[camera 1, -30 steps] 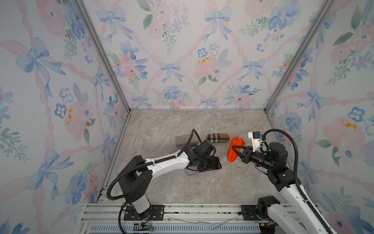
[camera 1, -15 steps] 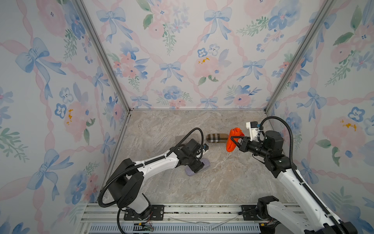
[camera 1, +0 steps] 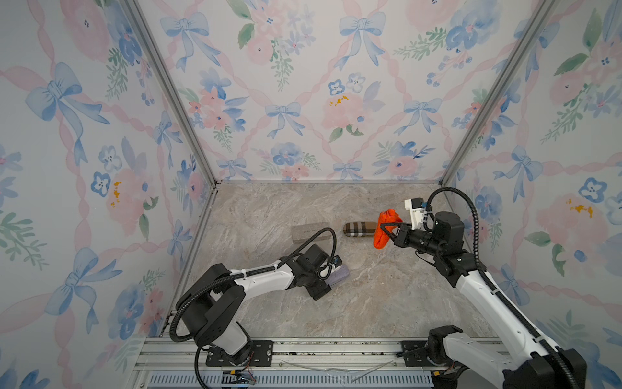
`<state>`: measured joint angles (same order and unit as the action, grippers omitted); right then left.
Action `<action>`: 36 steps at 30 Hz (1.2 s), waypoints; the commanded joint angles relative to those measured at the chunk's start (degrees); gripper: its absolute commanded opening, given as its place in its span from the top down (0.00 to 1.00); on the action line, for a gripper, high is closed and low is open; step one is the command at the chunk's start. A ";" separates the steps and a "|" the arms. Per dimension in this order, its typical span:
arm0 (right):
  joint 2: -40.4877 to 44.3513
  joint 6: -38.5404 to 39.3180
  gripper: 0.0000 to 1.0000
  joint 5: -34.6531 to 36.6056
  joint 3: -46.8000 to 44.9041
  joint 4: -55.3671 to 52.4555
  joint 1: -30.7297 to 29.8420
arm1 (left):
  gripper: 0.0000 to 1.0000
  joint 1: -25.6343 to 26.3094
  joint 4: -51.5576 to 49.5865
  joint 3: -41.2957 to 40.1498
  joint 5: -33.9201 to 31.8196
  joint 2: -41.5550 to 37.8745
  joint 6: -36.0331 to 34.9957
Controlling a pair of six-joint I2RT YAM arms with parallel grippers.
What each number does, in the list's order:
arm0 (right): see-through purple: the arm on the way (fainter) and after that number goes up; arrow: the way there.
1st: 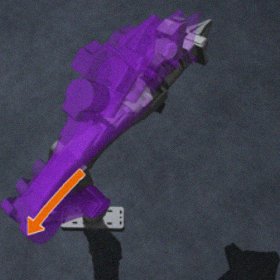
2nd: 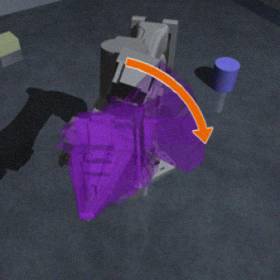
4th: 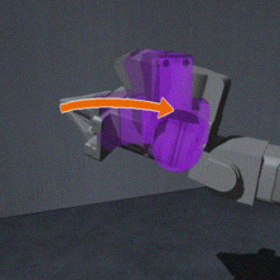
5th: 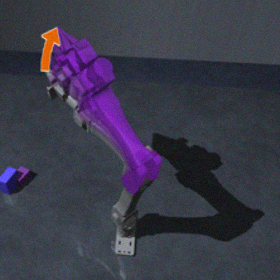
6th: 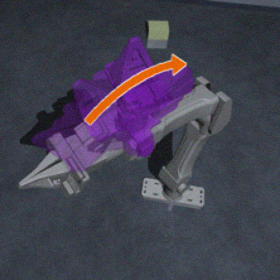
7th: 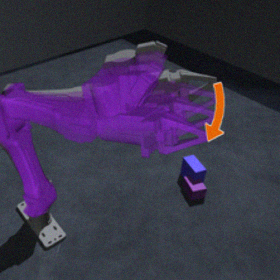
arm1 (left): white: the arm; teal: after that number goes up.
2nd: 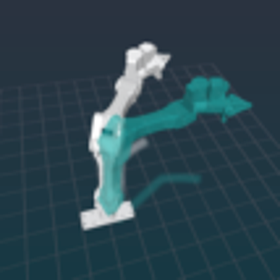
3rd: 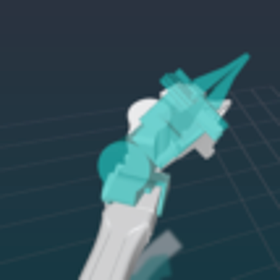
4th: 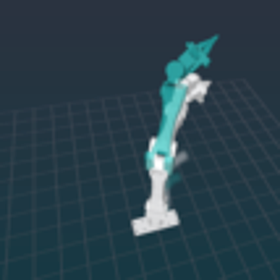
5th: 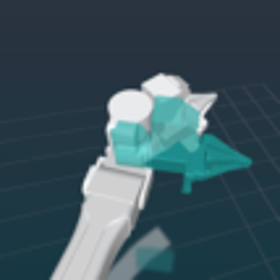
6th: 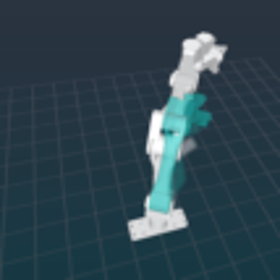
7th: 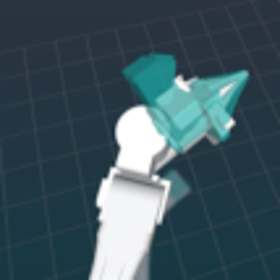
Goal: Wipe the eyeglass case
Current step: Pick up the eyeglass case from the center of the board.
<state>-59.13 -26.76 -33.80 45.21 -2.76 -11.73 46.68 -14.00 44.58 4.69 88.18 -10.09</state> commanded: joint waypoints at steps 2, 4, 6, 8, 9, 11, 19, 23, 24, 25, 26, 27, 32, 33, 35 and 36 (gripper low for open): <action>-0.14 0.29 1.00 -0.31 1.63 1.90 -0.64 | 0.21 -0.45 4.91 -1.37 -0.49 0.90 -0.23; -0.02 0.35 1.00 -0.21 1.89 1.64 -0.62 | 0.21 -0.45 5.22 -1.16 -1.93 1.44 0.22; -0.09 0.45 1.00 -0.15 1.91 1.45 -0.66 | 0.21 -0.62 5.73 -1.36 -2.98 1.20 -0.06; -0.30 0.36 1.00 -0.30 2.09 1.27 -0.74 | 0.22 -0.71 5.78 -1.34 -2.43 1.34 -0.19; -0.45 0.34 1.00 -0.45 2.50 1.12 -0.75 | 0.23 -0.71 5.58 -1.25 -2.01 1.47 -0.27; -0.71 0.80 1.00 -0.89 3.27 0.47 -0.74 | 0.24 -0.71 4.75 -0.91 -1.44 2.21 -0.27; -0.70 2.13 1.00 -0.74 4.76 -1.02 -0.73 | 0.29 -0.62 2.17 -0.63 -0.75 4.61 -1.43; -1.30 1.92 1.00 -1.00 4.75 -0.51 -0.73 | 0.41 -0.53 1.62 0.11 -0.91 5.81 -1.83; -1.35 1.95 1.00 -1.14 4.75 -0.53 -0.75 | 0.48 -0.53 1.43 0.25 -0.80 6.10 -1.95; -1.34 2.03 1.00 -1.25 4.91 -0.78 -0.71 | 0.56 -0.45 1.18 0.42 -0.62 6.26 -2.15; -1.17 2.14 1.00 -1.30 4.93 -1.34 -0.71 | 0.64 -0.34 1.17 0.35 -0.62 6.11 -2.29; -1.06 2.34 1.00 -1.46 5.09 -2.02 -0.69 | 0.70 -0.18 1.25 0.39 -0.79 5.76 -2.33; 0.65 5.37 1.00 -2.75 6.01 -12.95 -0.82 | 0.80 1.25 1.24 2.09 -5.06 0.55 -0.63; 0.80 6.02 1.00 -3.14 6.24 -15.77 -0.81 | 0.80 1.79 1.25 2.69 -5.89 -0.86 -0.53; 1.20 7.21 1.00 -4.20 6.44 -21.36 -1.49 | 0.81 2.76 1.39 4.35 -6.52 -3.96 -0.80; 1.30 7.25 1.00 -4.34 6.30 -22.88 -2.22 | 0.81 3.34 1.42 5.26 -6.67 -4.94 -1.17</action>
<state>-59.13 -22.22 -35.68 49.45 -16.14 -12.25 48.80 -13.10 46.02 -0.08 87.70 -11.33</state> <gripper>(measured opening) 0.092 0.606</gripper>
